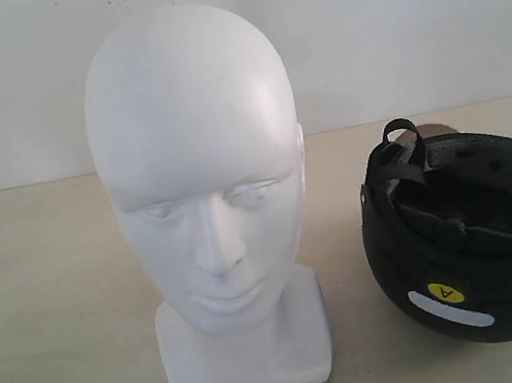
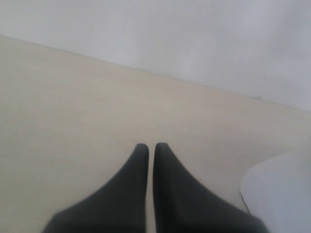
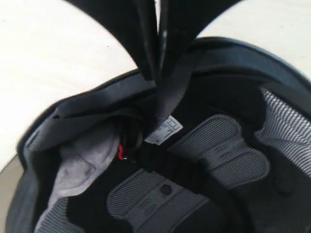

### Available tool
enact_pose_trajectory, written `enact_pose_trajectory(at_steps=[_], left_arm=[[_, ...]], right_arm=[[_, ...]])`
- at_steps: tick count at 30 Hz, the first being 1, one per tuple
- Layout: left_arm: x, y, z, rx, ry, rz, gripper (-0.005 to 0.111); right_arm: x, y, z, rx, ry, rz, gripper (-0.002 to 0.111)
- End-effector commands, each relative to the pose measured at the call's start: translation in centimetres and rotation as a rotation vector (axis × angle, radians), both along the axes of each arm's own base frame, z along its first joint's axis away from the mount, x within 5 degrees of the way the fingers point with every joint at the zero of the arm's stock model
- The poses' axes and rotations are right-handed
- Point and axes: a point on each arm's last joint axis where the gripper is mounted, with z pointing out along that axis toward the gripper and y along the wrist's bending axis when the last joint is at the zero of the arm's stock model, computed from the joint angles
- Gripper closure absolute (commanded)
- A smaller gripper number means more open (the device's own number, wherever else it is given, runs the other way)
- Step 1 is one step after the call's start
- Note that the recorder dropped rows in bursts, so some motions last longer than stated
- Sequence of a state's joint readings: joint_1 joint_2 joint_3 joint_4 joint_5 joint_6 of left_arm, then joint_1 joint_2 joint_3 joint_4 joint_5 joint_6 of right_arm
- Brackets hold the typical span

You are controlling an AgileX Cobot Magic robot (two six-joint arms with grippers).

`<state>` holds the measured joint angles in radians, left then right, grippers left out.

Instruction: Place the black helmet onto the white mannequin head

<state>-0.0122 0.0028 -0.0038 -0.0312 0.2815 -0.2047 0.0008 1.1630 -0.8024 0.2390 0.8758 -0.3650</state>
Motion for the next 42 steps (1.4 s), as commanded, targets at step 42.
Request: enact_pose_trajectory(at_steps=[42], left_arm=[[0.0,-0.1,-0.1,0.002,-0.002,-0.009,0.102]], right_arm=[[0.8,3.0,3.0,0.343,-0.15,0.125,0.064]])
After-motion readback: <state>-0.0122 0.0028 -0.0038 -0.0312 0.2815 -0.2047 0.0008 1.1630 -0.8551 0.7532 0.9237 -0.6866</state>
